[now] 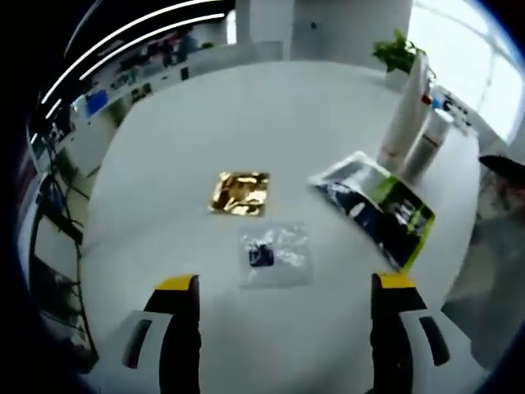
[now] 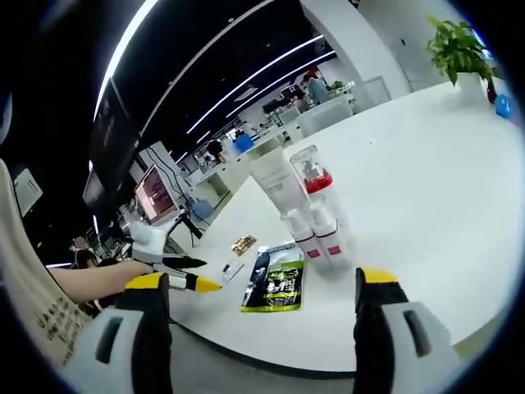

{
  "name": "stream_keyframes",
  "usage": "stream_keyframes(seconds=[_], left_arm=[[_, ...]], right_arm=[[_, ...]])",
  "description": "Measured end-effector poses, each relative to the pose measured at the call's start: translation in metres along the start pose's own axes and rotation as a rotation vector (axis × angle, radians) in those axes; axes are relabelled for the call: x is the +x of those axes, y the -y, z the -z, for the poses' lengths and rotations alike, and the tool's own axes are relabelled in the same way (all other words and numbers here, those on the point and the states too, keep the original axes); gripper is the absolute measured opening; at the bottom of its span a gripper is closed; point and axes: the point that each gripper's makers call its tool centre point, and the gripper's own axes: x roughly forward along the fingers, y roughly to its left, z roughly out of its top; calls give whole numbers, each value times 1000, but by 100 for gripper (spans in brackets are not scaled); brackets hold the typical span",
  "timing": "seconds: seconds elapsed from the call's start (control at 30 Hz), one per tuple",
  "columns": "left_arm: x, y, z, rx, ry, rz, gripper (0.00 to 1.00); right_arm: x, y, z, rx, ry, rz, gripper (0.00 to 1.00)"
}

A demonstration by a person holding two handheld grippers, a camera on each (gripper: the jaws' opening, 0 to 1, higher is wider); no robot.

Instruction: Arrange the skincare products in the storage area until every visible bottle or jar stands upright without overlapping.

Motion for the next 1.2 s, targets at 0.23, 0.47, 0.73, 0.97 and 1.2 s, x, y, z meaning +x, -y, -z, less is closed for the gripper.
stream_keyframes(seconds=[0.23,0.47,0.73,0.97,1.2], left_arm=[[13,-9,-4,-24,-10,-10,67],[23,-8,-10,5,-23,-6,57],[29,-8,-6,19,-62,-7,45],[33,-11,-6,29,-69,-1,44],[29,-7,-8,29,-70,-5,41]], right_arm=[[0,2,-1,1,7,10,94],[-2,6,-3,7,20,28,94],[-2,7,-4,9,23,33,94],[-2,8,-4,14,22,38,93],[-1,8,-3,18,19,36,93]])
